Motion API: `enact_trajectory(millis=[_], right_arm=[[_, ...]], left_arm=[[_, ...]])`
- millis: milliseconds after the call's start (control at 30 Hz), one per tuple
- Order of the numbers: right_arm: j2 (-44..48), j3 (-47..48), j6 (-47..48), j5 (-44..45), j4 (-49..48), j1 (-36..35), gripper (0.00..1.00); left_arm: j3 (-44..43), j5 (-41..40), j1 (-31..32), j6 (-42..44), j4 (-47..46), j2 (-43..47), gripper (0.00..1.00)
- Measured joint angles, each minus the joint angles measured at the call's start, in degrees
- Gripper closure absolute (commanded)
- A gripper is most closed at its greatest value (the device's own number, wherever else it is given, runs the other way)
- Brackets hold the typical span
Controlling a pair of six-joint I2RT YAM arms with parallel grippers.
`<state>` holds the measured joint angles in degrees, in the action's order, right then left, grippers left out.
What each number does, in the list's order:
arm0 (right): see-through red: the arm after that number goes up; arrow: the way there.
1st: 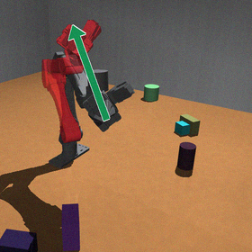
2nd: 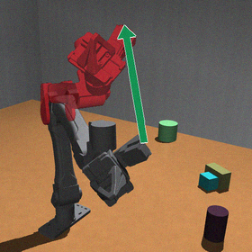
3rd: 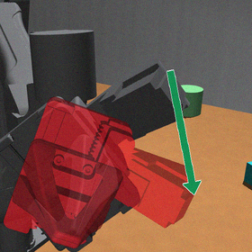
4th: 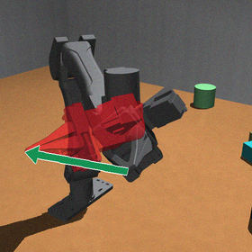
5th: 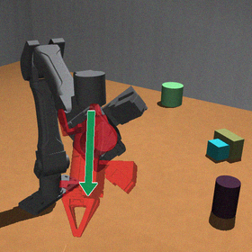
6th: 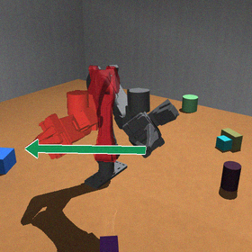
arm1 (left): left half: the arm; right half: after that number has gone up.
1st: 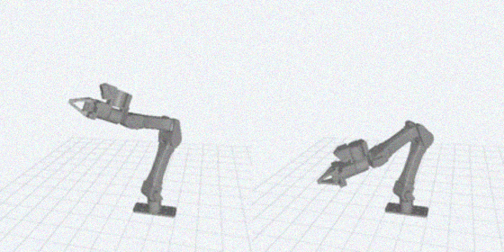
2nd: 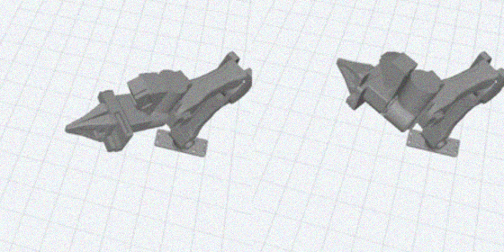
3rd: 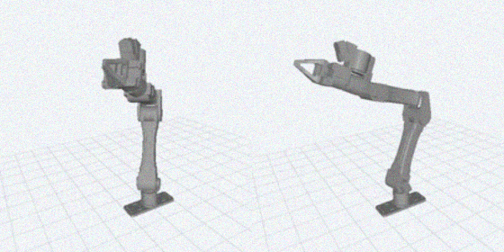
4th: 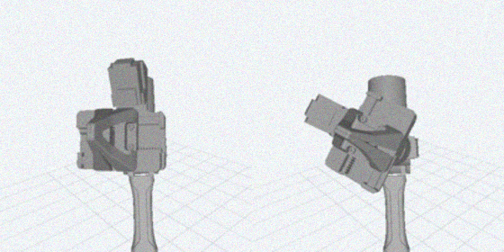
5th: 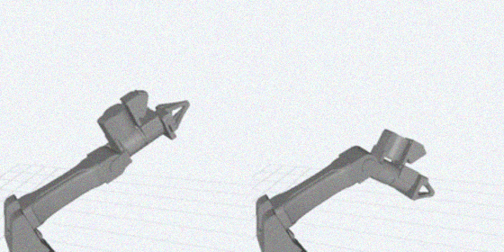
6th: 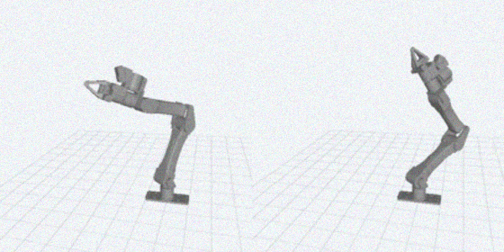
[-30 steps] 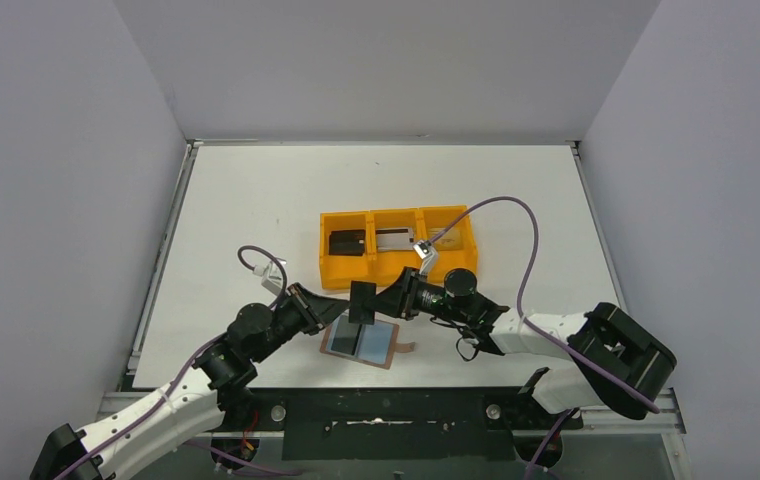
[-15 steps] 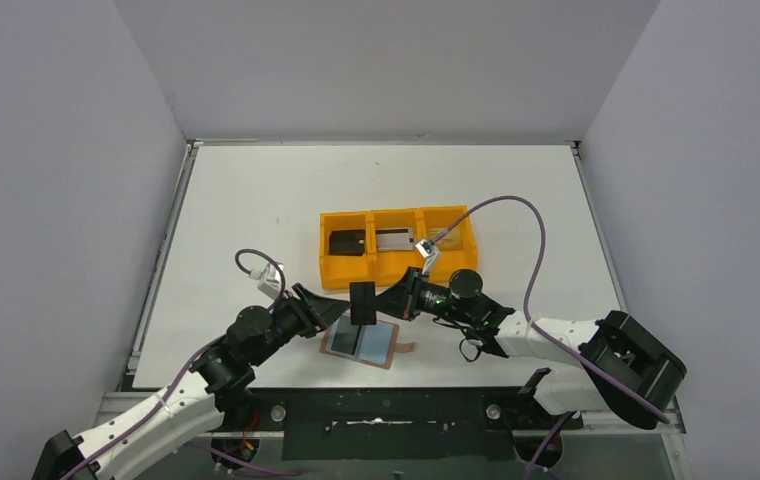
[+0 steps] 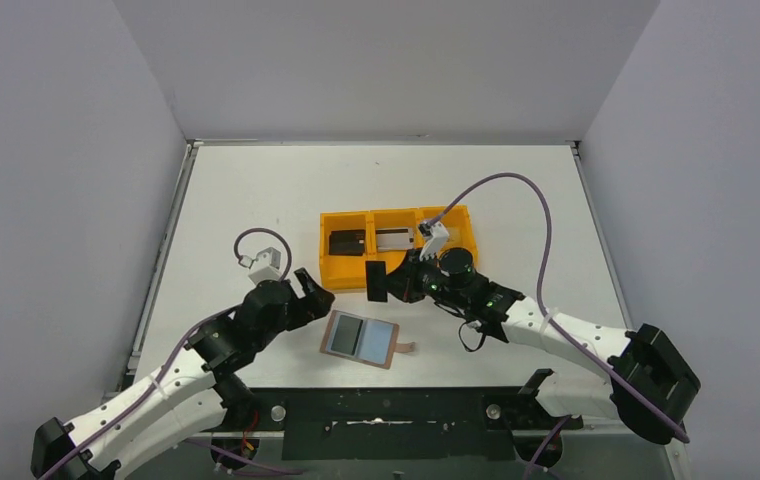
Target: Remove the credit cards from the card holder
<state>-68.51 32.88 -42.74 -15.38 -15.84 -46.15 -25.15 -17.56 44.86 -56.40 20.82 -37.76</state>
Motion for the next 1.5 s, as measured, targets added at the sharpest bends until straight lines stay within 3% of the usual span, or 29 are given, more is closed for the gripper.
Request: enact_trajectory(millis=[133,300,600,800,1033,1267,1500], right_arm=[[-0.2,5.3,6.6,4.6,5.4,0.0,1.0],[-3.7,12.1,15.3,9.0,8.0,-0.5,1.0],[-11.7,21.2,38.4,18.9,9.6,-8.5,1.0],[-20.0,26.1,56.9,25.8,9.5,-13.8,1.0],[-29.9,31.4,71.8,30.1,9.5,-14.0,1.0],[-36.1,36.5,80.8,30.3,10.3,-12.8,1.0],[-42.0,44.2,83.6,29.9,13.9,-10.9,0.99]], left_arm=[[-4.0,-3.1,-1.7,2.4,5.9,-2.8,0.12],[-7.8,-5.2,-9.7,5.2,11.0,-3.7,0.11],[-16.2,5.7,-28.4,14.8,15.1,-9.3,0.1],[-17.8,6.6,-29.3,20.9,14.2,-7.5,0.1],[-16.4,3.7,-29.8,22.4,14.6,-6.7,0.1],[-16.4,0.4,-31.0,22.4,14.6,-3.0,0.1],[-16.4,-1.4,-31.2,22.4,14.6,-0.3,0.1]])
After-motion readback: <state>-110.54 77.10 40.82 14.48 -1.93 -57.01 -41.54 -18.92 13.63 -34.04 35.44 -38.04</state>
